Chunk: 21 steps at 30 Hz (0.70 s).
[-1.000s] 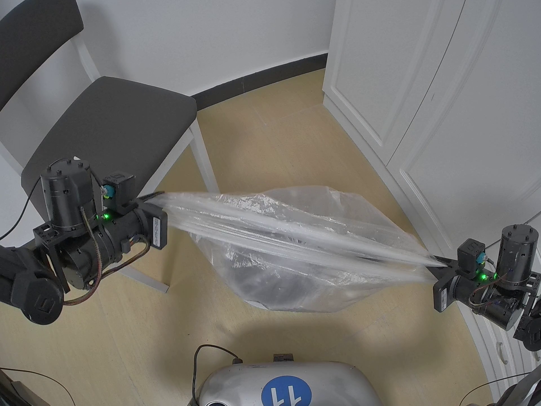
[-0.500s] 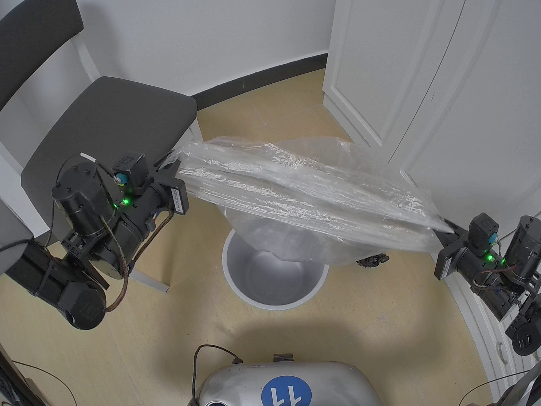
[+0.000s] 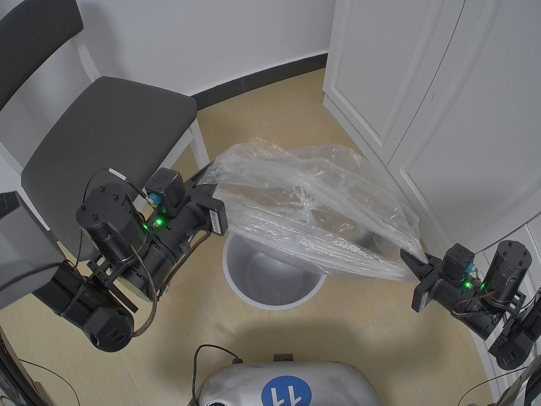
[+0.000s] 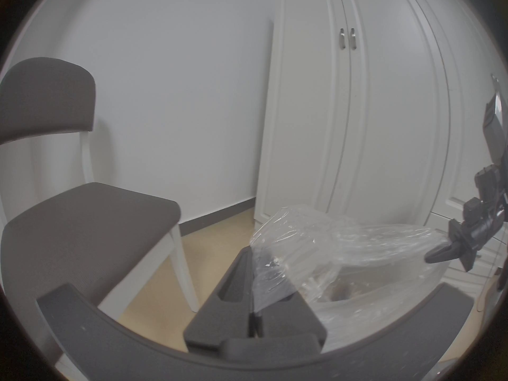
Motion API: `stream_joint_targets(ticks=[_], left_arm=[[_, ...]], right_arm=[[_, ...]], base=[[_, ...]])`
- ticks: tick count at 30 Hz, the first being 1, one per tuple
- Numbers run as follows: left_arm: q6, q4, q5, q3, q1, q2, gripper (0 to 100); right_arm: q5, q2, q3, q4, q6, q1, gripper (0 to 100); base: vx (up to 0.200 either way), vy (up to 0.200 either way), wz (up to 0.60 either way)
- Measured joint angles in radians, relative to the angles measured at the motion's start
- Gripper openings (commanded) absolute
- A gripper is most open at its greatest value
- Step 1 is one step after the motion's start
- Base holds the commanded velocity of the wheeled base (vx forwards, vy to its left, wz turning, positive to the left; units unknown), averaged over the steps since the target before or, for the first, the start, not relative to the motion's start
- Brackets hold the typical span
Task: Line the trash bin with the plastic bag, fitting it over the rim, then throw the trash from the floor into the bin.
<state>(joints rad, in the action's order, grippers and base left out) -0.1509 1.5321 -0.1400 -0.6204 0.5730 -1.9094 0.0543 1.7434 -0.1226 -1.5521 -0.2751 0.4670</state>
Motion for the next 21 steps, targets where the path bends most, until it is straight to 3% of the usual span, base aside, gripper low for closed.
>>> stream_joint_targets(ticks=[9, 13, 17, 21], left_arm=[[-0.002, -0.001, 0.000, 0.096, 0.113, 0.050, 0], [-0.013, -0.005, -0.005, 0.136, 0.127, 0.084, 0], [-0.067, -0.009, -0.004, 0.151, 0.082, 0.106, 0], [-0.174, -0.010, -0.001, 0.164, -0.026, 0.118, 0]], right_arm=[[0.003, -0.009, 0.008, 0.000, 0.031, 0.085, 0], [0.018, -0.008, 0.006, 0.000, 0.048, 0.097, 0], [0.033, -0.017, 0.007, -0.001, 0.038, 0.077, 0], [0.042, -0.029, 0.019, -0.001, -0.031, 0.030, 0]], base=[[0.000, 0.000, 0.00], [0.000, 0.000, 0.00], [0.000, 0.000, 0.00], [0.000, 0.000, 0.00]])
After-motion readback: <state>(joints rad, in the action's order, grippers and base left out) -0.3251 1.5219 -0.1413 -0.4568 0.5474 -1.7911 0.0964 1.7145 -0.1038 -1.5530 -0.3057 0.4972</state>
